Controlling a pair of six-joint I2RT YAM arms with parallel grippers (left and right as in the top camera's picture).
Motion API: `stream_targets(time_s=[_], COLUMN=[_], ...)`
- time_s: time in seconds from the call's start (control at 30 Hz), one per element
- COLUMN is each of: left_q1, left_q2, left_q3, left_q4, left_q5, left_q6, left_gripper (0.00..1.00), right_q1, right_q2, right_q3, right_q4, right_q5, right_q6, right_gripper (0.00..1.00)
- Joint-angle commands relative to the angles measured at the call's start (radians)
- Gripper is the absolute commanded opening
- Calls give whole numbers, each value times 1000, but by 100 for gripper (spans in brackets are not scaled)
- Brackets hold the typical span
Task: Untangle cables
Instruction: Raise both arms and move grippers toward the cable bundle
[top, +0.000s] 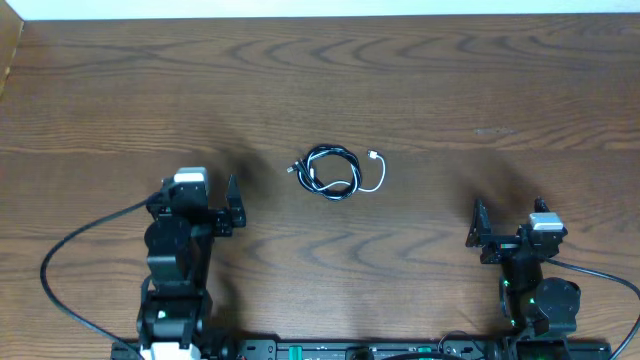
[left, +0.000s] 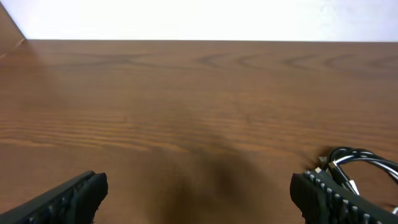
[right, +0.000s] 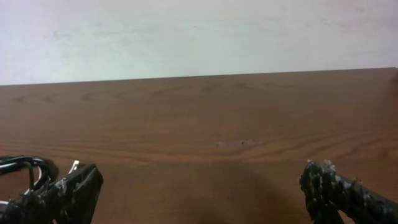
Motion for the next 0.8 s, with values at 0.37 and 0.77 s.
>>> stream_targets(time_s=[0.37, 0.77], left_q1=[6, 6], left_q2=[168, 272], left_q3=[132, 232], left_q4=[2, -59], left_q5=[34, 127], left_q6=[18, 18], left_gripper=[99, 99], right_q1=[4, 4], right_q2=[10, 233], right_q3=[65, 236], right_q4=[-68, -94], right_q5=[-40, -63], right_q6=[12, 8], right_gripper=[99, 99])
